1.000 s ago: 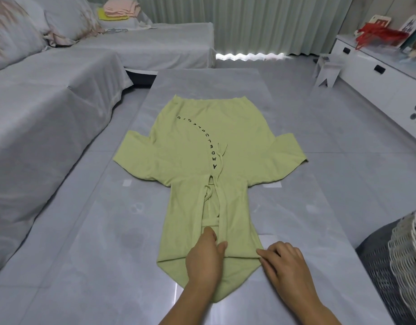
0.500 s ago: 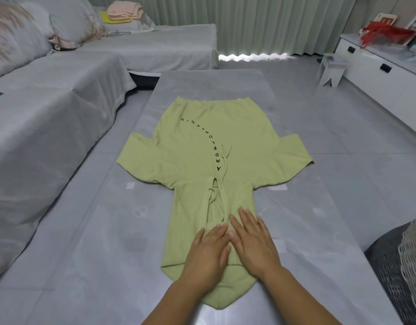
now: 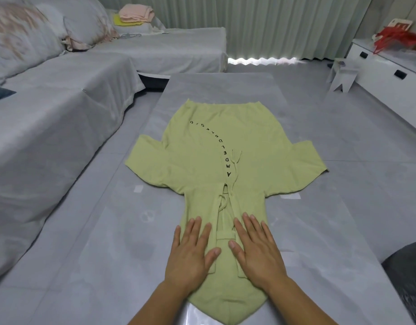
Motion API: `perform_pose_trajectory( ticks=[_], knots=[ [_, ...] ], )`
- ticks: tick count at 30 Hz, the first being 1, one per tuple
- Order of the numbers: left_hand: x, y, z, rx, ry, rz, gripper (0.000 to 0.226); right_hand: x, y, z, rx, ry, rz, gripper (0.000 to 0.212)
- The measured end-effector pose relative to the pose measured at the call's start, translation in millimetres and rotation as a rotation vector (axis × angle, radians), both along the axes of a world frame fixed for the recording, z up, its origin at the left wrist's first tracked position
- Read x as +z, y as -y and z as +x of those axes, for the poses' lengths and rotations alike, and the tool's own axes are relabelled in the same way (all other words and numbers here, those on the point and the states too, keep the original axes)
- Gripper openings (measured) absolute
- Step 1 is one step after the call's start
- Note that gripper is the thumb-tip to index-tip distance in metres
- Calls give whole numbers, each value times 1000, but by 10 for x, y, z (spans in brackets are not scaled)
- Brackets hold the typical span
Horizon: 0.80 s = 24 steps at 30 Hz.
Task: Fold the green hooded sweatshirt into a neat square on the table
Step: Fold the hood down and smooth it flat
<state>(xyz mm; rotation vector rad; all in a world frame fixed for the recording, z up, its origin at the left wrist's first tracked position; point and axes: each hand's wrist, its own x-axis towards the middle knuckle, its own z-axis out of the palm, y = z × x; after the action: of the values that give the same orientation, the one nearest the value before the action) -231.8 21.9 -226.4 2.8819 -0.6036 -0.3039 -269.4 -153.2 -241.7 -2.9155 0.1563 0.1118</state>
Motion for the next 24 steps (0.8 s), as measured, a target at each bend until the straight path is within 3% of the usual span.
perform_pose_trajectory(
  ticks=[2, 5, 8, 11, 13, 24],
  knots=[
    [13, 6, 60, 19, 83, -108, 104, 26, 19, 2, 12, 56, -4, 66],
    [141, 35, 364, 17, 215, -219, 104, 103, 114, 179, 13, 214, 127, 93],
    [94, 116, 709, -62, 213, -165, 102, 152, 179, 544, 10, 320, 90, 77],
    [-90, 119, 894, -50, 177, -55, 100, 37, 197, 723, 33, 148, -5, 71],
    [-181, 73, 882, -4, 126, 2, 83, -22, 196, 723, 32, 94, -33, 71],
    [-155, 100, 870, 13, 89, 31, 75, 11, 225, 774, 26, 65, -13, 64]
  ],
)
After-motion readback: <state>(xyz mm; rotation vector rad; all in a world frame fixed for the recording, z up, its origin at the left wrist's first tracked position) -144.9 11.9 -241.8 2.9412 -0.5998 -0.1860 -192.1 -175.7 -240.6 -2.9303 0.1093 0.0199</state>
